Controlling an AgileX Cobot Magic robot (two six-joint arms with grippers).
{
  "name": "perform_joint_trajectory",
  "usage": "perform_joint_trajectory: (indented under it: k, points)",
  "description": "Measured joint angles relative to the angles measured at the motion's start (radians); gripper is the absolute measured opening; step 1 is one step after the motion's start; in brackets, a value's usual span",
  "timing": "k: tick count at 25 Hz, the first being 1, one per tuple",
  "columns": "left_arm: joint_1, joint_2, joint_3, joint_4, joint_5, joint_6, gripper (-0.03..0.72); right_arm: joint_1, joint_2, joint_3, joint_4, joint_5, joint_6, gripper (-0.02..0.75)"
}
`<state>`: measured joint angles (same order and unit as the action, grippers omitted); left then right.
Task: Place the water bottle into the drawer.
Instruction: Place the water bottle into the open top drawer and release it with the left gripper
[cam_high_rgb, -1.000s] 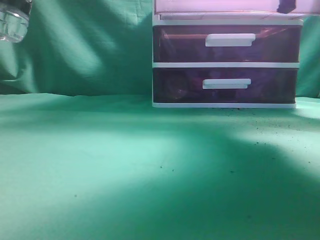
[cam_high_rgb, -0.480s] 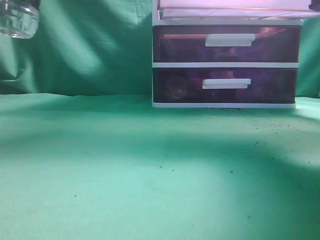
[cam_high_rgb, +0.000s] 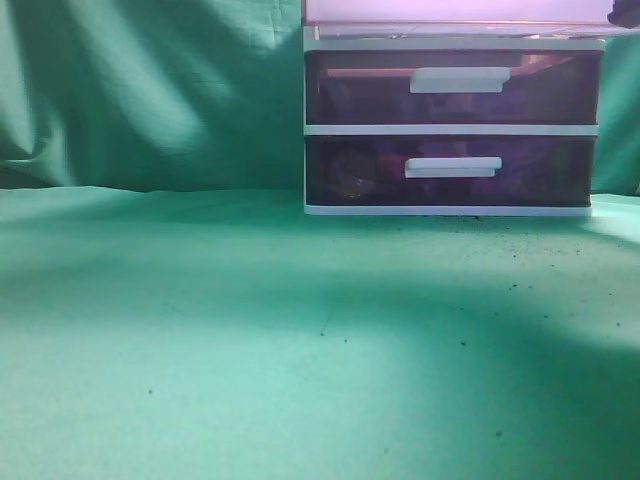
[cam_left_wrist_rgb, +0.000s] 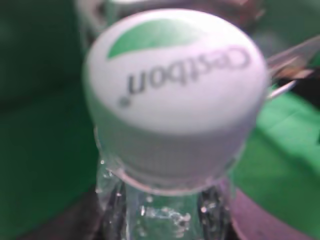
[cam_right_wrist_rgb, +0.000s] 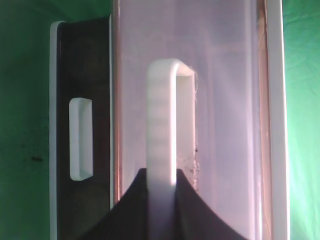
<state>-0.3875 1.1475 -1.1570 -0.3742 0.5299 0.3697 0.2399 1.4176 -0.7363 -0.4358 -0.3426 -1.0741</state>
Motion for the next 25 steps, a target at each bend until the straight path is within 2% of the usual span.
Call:
perform_joint_trajectory:
  k: [4, 9, 14, 17, 25]
  points:
    - [-0.087, 0.090, -0.212, -0.080, -0.026, 0.135, 0.274, 0.002, 0.000, 0.000, 0.000, 0.000, 0.000, 0.091]
    - [-0.154, 0.269, -0.466, -0.099, -0.039, 0.175, 0.274, 0.004, 0.000, 0.000, 0.002, 0.002, 0.000, 0.091]
    - [-0.188, 0.466, -0.648, -0.116, -0.040, 0.198, 0.274, 0.004, 0.000, 0.000, 0.002, 0.002, 0.002, 0.091]
    - [-0.190, 0.572, -0.691, -0.112, -0.043, 0.200, 0.274, 0.005, 0.000, 0.002, 0.002, 0.002, 0.004, 0.091]
    - [-0.190, 0.722, -0.693, -0.039, -0.057, 0.211, 0.274, 0.007, -0.002, 0.012, 0.002, -0.005, 0.040, 0.091]
